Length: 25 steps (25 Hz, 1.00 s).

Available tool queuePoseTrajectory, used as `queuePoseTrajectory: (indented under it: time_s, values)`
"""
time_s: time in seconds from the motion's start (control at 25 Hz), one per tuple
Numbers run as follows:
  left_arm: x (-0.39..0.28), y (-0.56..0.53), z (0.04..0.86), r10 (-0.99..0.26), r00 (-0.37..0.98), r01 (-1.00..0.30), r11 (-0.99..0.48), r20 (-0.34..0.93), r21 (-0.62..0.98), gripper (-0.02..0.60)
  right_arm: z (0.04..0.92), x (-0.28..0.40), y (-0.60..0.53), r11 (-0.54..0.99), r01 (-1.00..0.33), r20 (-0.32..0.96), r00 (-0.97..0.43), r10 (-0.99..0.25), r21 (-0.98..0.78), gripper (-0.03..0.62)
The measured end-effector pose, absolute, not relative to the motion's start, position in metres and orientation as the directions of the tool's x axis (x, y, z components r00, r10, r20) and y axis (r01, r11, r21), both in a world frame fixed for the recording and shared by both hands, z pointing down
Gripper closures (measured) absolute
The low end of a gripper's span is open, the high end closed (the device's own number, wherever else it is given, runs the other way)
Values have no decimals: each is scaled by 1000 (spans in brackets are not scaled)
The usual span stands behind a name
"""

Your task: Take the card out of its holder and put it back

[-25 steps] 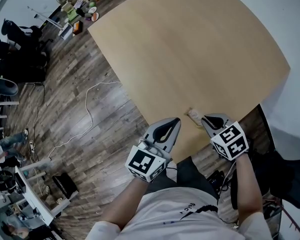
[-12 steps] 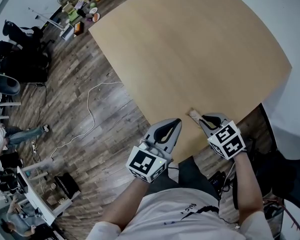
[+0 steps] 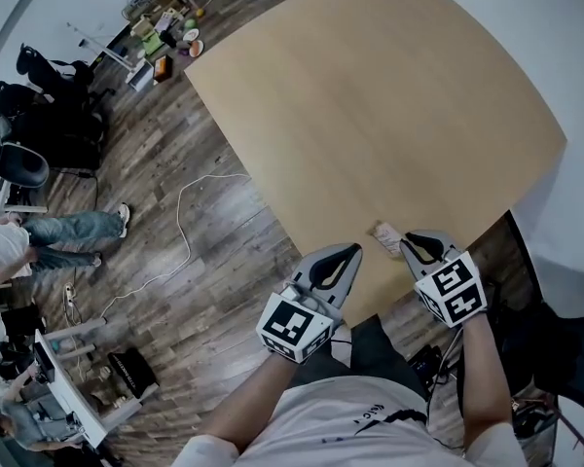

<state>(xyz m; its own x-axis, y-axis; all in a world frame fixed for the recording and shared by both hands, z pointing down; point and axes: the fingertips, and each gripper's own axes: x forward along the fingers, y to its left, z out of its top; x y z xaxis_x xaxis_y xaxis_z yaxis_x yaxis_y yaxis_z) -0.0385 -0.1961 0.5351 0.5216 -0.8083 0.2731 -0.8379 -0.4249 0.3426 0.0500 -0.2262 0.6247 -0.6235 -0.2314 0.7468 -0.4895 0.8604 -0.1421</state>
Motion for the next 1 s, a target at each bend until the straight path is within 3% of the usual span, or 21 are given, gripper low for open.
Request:
queuePoseTrajectory:
  time_s: [0.4,1.0]
  values:
    - [-46,-169,500,-786,542,-828,-441,296,346,569,544,30,-202,790,-586,610,-697,-378,-180,563]
    - [-61,-125,386,-773,610,-780,-548,172,303,569,404,-12,-151,724,-639,291,-767,-572,-261,579]
